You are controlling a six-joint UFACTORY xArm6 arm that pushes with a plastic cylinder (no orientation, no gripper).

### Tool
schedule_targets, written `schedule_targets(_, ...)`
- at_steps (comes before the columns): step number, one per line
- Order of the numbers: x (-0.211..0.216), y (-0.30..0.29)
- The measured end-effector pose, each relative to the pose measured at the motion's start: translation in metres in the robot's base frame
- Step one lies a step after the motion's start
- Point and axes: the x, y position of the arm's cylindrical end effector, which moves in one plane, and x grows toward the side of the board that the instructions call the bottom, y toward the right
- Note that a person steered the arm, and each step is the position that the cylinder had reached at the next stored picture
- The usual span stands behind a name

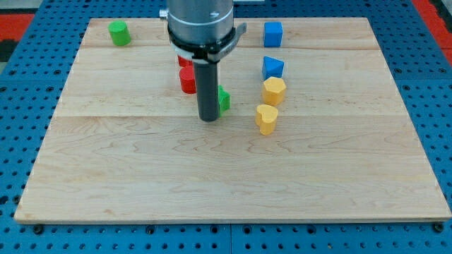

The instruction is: Push green star to the top center

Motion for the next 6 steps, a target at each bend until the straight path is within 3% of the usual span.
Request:
schedule_targets(1,-0.031,-0.004)
schedule_targets(3,-0.01,0.02)
schedule_targets(6,-0.114,0.026)
